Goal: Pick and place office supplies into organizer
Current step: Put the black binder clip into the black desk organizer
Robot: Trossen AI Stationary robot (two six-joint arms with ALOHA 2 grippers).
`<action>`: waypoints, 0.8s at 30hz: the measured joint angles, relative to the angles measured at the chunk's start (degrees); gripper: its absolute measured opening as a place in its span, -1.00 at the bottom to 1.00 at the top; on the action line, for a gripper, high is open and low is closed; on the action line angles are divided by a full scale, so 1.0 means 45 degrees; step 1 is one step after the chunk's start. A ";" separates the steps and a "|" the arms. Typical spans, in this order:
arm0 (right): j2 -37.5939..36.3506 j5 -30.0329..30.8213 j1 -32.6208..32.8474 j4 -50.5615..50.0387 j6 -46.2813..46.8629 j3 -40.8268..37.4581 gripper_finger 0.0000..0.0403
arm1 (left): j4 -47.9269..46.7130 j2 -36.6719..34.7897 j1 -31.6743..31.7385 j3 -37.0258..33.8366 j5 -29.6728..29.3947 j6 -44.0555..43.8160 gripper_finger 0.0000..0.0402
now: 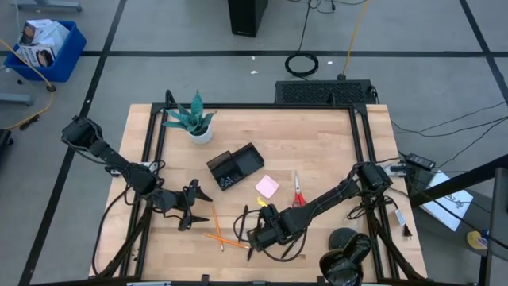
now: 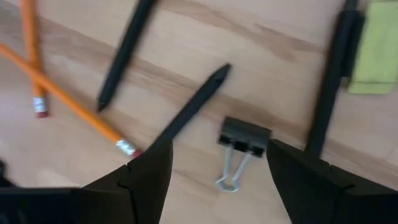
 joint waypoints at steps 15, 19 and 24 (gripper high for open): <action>-0.0007 -0.0422 0.0055 0.1693 0.0372 -0.1338 0.25 | -0.0070 0.0000 -0.0004 0.0000 0.0007 -0.0039 0.74; -0.0001 -0.0374 0.0083 0.1627 0.0376 -0.1338 0.25 | -0.0077 0.0000 0.0000 0.0000 0.0007 -0.0055 0.74; 0.0034 -0.0369 0.0138 0.2005 0.0154 -0.1338 0.25 | -0.0166 0.0000 -0.0121 0.0000 0.0007 -0.0124 0.74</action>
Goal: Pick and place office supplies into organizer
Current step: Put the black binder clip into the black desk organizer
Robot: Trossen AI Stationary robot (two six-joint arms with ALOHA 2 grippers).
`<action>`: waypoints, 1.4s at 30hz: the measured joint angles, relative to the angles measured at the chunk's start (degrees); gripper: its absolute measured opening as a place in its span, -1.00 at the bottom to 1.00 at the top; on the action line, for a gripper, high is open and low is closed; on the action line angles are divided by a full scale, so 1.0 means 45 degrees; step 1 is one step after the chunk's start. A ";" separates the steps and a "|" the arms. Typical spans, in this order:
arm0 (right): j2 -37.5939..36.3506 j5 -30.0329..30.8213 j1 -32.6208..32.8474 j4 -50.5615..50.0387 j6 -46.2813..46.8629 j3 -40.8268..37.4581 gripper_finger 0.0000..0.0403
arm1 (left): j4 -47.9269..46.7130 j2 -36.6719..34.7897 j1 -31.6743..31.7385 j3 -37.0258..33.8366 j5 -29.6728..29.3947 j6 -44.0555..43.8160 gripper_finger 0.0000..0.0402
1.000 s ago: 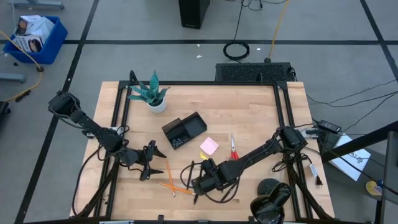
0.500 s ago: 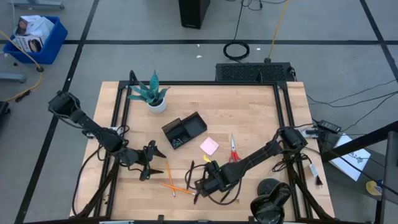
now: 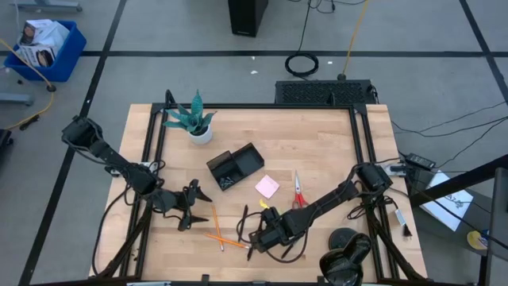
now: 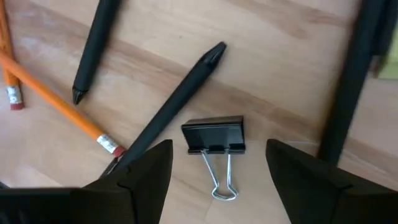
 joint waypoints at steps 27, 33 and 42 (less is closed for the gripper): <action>0.0866 0.0290 -0.0083 -0.0507 -0.0962 0.0039 0.21 | 0.0018 -0.0005 -0.0160 0.0000 -0.0024 0.0080 0.74; 0.0874 0.0344 -0.0112 -0.0753 -0.1225 0.0029 0.10 | 0.0018 -0.0005 -0.0160 0.0000 -0.0024 0.0124 0.74; 0.0958 0.0506 -0.0221 -0.1501 -0.1491 0.0029 0.01 | 0.0018 -0.0005 -0.0160 0.0000 -0.0024 0.0085 0.74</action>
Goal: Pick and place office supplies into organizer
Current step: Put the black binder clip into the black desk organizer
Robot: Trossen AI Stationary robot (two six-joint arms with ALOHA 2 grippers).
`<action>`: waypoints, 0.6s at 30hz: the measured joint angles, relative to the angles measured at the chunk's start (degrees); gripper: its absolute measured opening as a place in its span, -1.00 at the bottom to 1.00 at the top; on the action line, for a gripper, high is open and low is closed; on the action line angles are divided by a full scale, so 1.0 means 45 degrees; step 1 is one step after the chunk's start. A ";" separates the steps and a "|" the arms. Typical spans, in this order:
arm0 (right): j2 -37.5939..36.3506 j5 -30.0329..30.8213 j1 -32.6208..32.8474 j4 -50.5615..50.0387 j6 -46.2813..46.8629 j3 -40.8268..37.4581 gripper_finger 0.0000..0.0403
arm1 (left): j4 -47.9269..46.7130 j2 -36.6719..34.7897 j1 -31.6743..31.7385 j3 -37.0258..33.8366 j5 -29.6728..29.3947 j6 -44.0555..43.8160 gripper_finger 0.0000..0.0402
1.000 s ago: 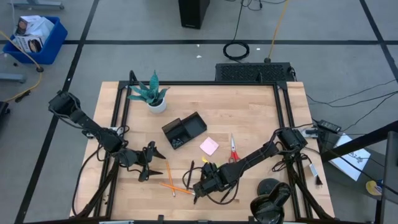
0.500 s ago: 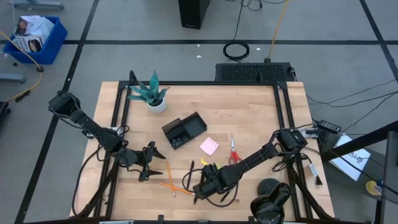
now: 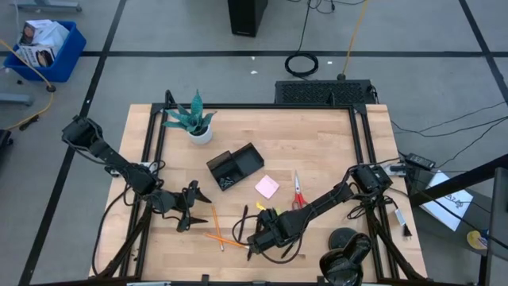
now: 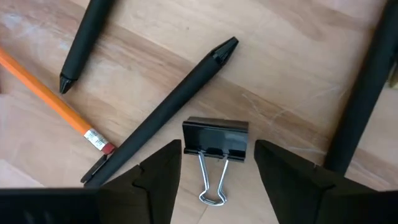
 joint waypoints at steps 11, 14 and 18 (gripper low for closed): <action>0.0659 -0.0637 -0.0124 -0.0084 -0.0389 0.0029 0.01 | 0.0000 0.0000 0.0000 0.0000 -0.0005 -0.0093 0.74; 0.0659 -0.0615 -0.0115 -0.0073 -0.0343 0.0024 0.01 | 0.0000 0.0000 0.0000 0.0000 -0.0006 -0.0101 0.74; 0.0659 -0.0689 -0.0126 -0.0358 -0.0350 0.0024 -0.01 | 0.0000 0.0000 0.0000 0.0000 -0.0005 -0.0107 0.74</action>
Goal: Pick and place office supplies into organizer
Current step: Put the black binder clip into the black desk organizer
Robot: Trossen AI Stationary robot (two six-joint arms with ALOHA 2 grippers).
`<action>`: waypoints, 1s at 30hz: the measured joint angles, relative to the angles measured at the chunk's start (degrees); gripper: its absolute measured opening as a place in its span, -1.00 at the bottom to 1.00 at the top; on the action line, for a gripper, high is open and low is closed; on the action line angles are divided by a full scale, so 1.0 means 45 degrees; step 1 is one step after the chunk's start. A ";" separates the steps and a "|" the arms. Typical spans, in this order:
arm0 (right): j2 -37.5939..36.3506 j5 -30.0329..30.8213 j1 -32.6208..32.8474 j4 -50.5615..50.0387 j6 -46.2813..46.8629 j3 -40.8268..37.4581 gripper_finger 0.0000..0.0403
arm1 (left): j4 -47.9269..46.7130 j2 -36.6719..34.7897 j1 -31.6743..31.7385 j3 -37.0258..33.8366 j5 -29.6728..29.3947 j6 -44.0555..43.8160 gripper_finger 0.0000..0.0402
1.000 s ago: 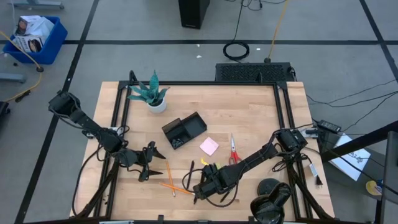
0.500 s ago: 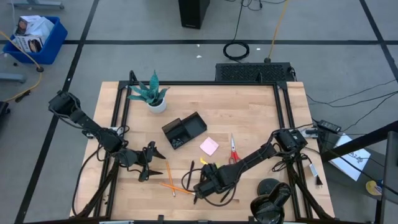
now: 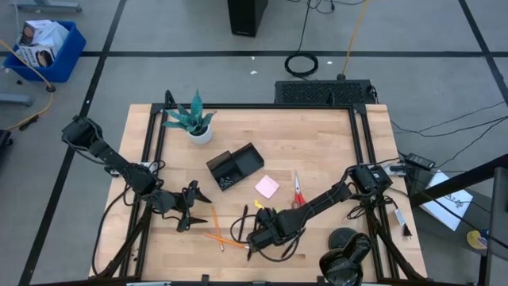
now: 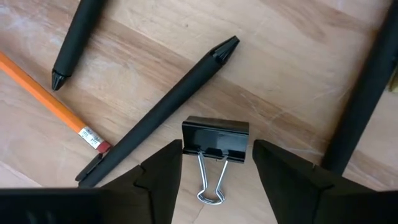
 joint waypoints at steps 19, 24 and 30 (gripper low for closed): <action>-0.0063 0.1969 0.0021 -0.0110 -0.0594 -0.0024 -0.29 | -0.0010 0.0005 0.0000 0.0000 0.0000 -0.0029 0.74; -0.0222 0.2889 -0.0006 -0.0151 -0.0719 -0.0049 -0.30 | -0.0017 0.0005 0.0000 0.0000 -0.0005 -0.0085 0.74; -0.0656 0.4178 -0.0072 -0.0159 -0.0966 -0.0063 -0.29 | -0.0027 0.0005 0.0010 0.0000 -0.0005 -0.0034 0.74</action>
